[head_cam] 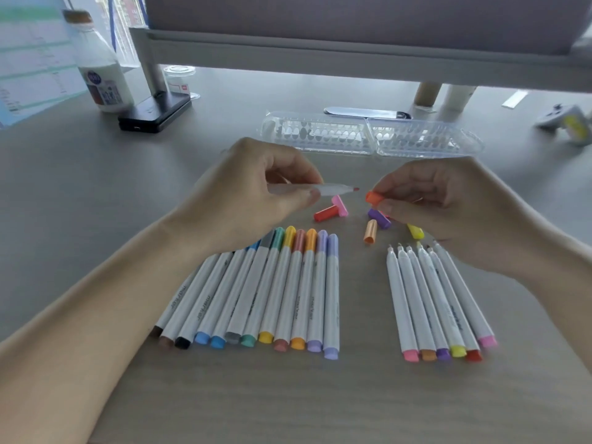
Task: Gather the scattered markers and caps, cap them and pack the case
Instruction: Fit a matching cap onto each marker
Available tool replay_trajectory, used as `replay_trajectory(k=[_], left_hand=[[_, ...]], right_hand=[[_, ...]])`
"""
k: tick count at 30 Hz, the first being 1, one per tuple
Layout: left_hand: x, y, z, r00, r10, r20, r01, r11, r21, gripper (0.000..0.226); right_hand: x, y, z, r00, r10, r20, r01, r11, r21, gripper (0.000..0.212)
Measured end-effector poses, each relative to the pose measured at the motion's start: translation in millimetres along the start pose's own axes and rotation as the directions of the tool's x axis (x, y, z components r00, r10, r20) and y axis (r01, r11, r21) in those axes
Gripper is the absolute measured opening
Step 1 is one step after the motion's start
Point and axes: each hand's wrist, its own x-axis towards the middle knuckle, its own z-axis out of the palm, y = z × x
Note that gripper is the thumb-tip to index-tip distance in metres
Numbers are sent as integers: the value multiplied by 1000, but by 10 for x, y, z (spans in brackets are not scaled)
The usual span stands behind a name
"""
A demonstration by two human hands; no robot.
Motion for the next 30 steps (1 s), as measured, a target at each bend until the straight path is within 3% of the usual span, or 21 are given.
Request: replay_trajectory(k=[30], left_hand=[[-13, 105, 110, 992, 120, 38, -120, 993, 10, 4]], right_hand=[[-42, -55, 80, 997, -69, -33, 72, 992, 105, 9]])
